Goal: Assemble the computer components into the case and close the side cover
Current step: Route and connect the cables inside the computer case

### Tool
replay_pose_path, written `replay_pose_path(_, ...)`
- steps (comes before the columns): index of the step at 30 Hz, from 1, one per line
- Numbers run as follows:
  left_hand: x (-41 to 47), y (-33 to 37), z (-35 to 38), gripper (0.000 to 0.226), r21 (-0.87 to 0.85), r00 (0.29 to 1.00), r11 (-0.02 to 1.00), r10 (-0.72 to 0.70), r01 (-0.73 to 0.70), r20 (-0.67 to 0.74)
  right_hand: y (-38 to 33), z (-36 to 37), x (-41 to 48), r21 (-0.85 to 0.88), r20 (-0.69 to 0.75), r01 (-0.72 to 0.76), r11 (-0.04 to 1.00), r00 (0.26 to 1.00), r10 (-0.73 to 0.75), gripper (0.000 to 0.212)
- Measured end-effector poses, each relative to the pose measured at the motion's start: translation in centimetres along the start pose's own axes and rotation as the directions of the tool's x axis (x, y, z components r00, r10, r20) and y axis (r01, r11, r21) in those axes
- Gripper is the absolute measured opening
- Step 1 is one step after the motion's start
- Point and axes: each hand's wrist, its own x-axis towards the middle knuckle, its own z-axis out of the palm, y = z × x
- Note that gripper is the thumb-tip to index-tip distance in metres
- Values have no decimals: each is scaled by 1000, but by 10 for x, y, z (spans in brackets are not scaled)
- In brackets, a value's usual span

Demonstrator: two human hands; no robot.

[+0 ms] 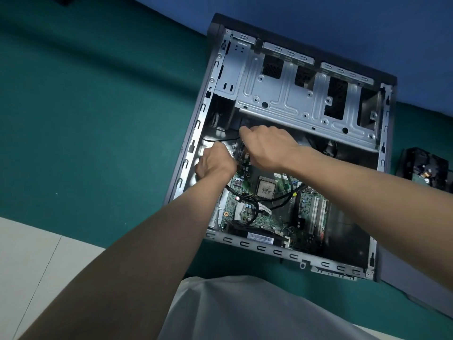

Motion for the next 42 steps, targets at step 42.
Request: replay_pose_path(42, 3, -1, 1, 22, -23, 999, 1000, -8, 8, 35, -12, 6, -2, -251, -113, -87, 964, 992, 60, 22)
